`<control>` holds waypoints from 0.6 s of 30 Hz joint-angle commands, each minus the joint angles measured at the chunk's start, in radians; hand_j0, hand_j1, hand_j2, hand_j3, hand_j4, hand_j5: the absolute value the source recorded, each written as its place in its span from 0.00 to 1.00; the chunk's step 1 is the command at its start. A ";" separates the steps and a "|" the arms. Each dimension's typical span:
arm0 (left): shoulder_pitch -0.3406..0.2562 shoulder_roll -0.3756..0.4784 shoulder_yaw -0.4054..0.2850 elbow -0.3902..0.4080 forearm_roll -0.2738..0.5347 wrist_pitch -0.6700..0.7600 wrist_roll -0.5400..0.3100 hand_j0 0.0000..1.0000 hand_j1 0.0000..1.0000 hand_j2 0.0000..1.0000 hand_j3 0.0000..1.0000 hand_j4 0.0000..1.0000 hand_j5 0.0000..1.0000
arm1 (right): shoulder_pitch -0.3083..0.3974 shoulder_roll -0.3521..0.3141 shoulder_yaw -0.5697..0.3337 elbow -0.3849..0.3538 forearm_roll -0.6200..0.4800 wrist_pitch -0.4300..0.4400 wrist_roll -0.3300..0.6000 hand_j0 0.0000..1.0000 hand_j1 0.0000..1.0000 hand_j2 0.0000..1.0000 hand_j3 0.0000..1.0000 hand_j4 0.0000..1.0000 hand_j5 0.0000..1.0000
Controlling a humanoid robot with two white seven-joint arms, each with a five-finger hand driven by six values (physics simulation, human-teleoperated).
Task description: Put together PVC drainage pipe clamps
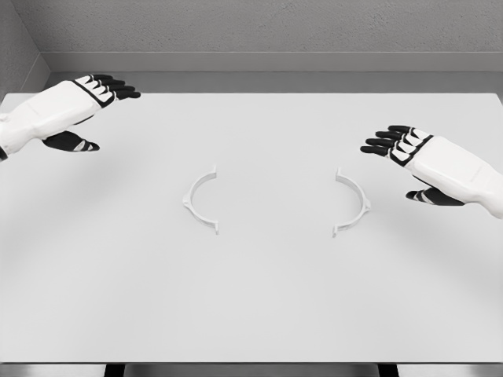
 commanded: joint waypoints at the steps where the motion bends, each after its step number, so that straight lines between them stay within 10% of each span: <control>1: 0.000 0.001 0.006 -0.002 0.007 0.001 -0.001 1.00 1.00 1.00 1.00 1.00 1.00 | 0.000 -0.001 0.002 0.006 -0.006 0.001 -0.002 1.00 1.00 1.00 1.00 1.00 1.00; 18: 0.037 -0.111 -0.009 0.012 -0.095 0.001 -0.002 1.00 1.00 1.00 1.00 1.00 1.00 | -0.143 0.175 0.183 0.330 0.127 0.001 -0.006 1.00 1.00 1.00 1.00 1.00 1.00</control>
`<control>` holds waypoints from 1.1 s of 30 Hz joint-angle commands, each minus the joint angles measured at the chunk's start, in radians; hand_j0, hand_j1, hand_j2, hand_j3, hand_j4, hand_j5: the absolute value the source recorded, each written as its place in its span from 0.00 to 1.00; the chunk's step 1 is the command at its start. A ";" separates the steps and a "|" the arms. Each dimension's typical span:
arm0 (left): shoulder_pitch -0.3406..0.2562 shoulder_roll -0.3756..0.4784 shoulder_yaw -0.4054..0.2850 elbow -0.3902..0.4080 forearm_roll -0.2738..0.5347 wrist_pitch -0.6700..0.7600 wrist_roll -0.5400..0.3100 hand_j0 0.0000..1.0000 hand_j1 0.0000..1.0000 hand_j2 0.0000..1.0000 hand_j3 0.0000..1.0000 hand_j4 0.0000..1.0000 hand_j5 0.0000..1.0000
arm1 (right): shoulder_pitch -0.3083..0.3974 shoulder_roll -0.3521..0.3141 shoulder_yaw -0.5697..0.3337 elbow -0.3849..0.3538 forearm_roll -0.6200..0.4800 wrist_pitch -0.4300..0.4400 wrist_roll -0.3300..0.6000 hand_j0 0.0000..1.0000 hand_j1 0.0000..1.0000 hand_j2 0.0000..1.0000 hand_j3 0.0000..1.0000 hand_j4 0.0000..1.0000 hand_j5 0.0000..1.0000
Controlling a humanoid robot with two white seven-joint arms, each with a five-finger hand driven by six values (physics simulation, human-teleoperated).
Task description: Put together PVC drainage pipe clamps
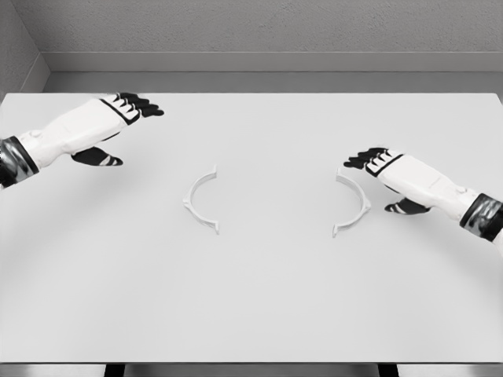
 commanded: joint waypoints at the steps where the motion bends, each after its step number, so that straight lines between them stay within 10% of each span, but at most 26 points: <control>1: 0.002 -0.014 -0.018 -0.001 -0.030 0.001 0.000 1.00 1.00 1.00 1.00 1.00 1.00 | 0.000 0.018 0.013 0.026 0.003 0.001 -0.001 1.00 1.00 1.00 1.00 1.00 1.00; 15: 0.078 0.001 -0.055 -0.150 -0.019 0.001 -0.041 1.00 1.00 1.00 1.00 1.00 1.00 | -0.029 0.024 0.013 0.029 0.001 0.001 0.002 1.00 1.00 1.00 1.00 1.00 1.00; 33: 0.029 -0.146 -0.097 -0.020 -0.083 0.001 -0.090 1.00 1.00 1.00 1.00 1.00 1.00 | -0.034 0.067 0.017 0.009 0.013 0.001 0.005 1.00 1.00 1.00 1.00 1.00 1.00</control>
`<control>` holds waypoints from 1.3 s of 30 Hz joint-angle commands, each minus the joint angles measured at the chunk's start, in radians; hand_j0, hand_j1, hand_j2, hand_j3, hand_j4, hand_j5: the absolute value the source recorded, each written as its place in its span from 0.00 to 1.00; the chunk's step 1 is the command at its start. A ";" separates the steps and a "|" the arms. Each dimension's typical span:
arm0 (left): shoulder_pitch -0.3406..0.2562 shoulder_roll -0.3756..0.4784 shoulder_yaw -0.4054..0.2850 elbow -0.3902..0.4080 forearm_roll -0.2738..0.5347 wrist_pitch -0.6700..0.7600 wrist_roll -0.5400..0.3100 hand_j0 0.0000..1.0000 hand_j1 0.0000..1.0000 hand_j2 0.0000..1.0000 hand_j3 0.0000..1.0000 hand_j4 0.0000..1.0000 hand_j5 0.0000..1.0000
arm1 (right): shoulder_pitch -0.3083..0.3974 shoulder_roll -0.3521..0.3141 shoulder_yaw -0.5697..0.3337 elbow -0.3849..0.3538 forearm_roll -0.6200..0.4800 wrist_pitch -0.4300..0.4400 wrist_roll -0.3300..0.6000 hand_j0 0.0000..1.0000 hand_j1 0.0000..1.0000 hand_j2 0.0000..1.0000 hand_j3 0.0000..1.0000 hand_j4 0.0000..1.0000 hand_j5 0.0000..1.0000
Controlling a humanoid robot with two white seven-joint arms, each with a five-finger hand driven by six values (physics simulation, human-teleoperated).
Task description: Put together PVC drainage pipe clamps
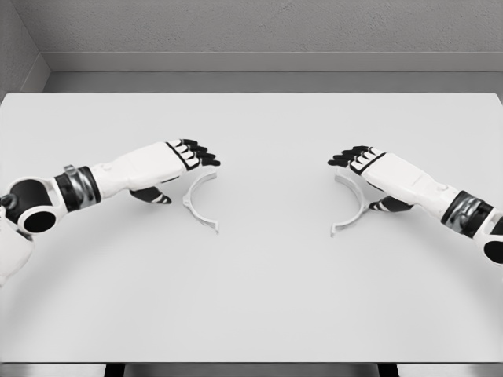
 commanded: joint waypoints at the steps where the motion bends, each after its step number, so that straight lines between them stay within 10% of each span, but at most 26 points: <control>1: 0.000 -0.023 0.001 0.027 -0.007 0.002 -0.005 1.00 1.00 1.00 1.00 1.00 1.00 | 0.000 0.008 0.000 -0.001 -0.003 0.001 0.000 1.00 1.00 1.00 1.00 1.00 1.00; 39: -0.012 -0.146 -0.001 0.055 -0.064 0.002 -0.045 1.00 1.00 1.00 1.00 1.00 1.00 | -0.103 0.083 0.072 0.106 0.040 0.001 0.000 1.00 1.00 1.00 1.00 1.00 1.00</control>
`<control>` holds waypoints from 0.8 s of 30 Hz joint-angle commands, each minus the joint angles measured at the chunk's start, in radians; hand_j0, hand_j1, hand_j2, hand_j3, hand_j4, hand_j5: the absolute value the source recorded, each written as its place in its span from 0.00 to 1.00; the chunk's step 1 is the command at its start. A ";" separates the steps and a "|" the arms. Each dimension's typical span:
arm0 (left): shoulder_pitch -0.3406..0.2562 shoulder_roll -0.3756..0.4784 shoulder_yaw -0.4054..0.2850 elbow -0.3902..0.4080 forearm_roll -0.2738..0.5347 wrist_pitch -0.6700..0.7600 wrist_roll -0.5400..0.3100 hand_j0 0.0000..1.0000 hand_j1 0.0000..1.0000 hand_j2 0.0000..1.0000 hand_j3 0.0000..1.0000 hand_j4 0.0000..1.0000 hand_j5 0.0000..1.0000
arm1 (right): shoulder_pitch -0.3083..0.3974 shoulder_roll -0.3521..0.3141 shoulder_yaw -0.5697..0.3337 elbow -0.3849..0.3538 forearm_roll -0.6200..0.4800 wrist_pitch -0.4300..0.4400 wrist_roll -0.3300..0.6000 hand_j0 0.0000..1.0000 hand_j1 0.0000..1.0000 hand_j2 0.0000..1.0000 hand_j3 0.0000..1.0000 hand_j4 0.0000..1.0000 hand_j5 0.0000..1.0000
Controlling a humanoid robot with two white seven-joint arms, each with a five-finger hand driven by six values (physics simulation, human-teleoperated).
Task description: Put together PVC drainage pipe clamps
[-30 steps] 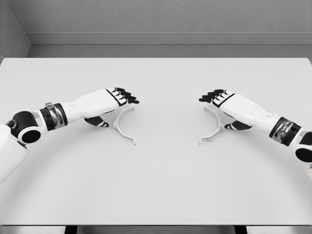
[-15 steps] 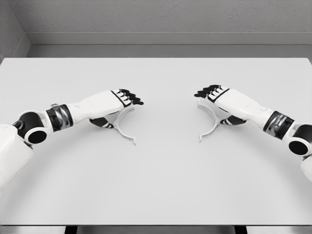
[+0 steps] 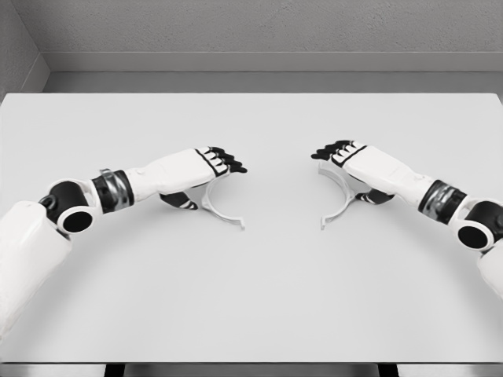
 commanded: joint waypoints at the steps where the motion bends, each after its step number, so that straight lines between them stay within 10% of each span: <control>1: 0.000 -0.018 0.001 0.000 -0.003 0.002 -0.001 1.00 1.00 1.00 1.00 1.00 1.00 | 0.000 0.007 0.003 -0.005 -0.006 0.001 0.002 1.00 1.00 1.00 1.00 1.00 1.00; 24: -0.029 -0.037 0.016 0.018 -0.016 0.002 -0.001 1.00 1.00 1.00 1.00 1.00 1.00 | 0.000 0.033 0.040 -0.068 -0.004 0.001 0.005 1.00 1.00 1.00 1.00 1.00 1.00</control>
